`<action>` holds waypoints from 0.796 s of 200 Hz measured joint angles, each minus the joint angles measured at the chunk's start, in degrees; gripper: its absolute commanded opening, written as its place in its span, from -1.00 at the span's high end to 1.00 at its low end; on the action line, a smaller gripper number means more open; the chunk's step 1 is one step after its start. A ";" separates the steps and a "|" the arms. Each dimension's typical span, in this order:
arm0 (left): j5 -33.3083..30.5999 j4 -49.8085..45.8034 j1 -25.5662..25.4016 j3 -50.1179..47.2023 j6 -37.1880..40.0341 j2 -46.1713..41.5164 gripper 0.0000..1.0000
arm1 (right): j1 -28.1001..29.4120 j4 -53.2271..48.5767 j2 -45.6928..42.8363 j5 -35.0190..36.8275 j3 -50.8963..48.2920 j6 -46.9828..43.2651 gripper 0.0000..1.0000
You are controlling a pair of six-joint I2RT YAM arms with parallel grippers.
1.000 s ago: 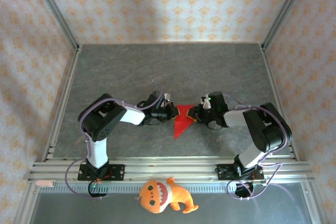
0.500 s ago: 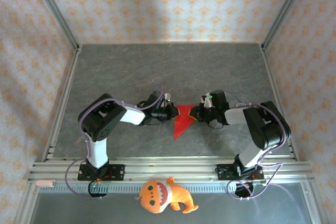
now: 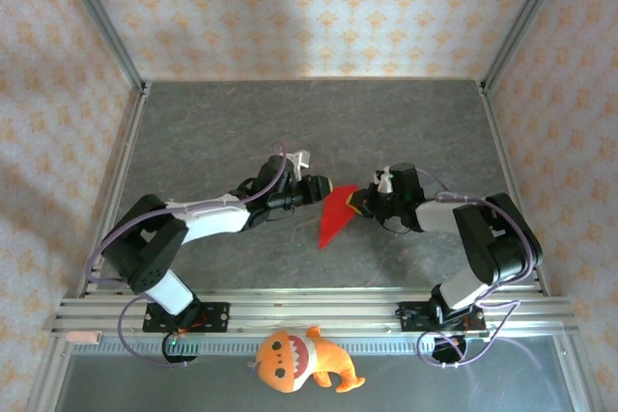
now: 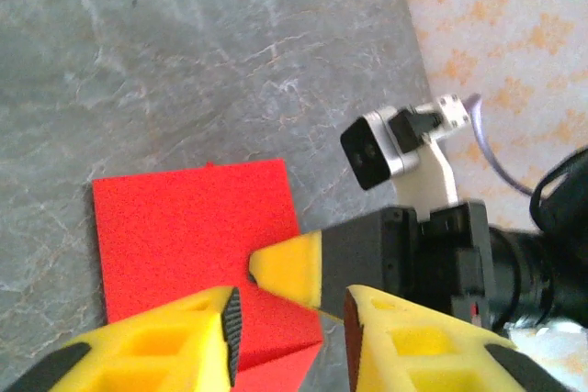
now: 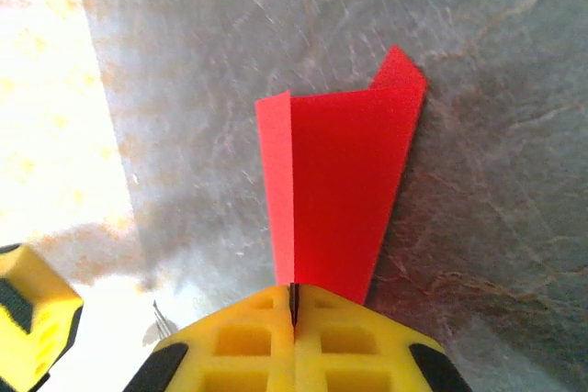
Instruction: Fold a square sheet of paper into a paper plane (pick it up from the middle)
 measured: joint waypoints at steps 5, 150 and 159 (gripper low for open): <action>-1.29 -0.61 -1.01 -0.07 1.25 -0.70 0.24 | 0.00 0.79 -0.20 0.31 -0.31 1.01 1.00; -33.68 -16.76 -24.48 4.61 23.52 5.88 0.02 | 0.00 4.85 -0.48 2.36 -2.03 8.15 1.00; -35.36 -17.66 -25.27 5.86 23.71 7.26 0.02 | 0.00 4.85 -0.48 2.36 -2.03 8.33 1.00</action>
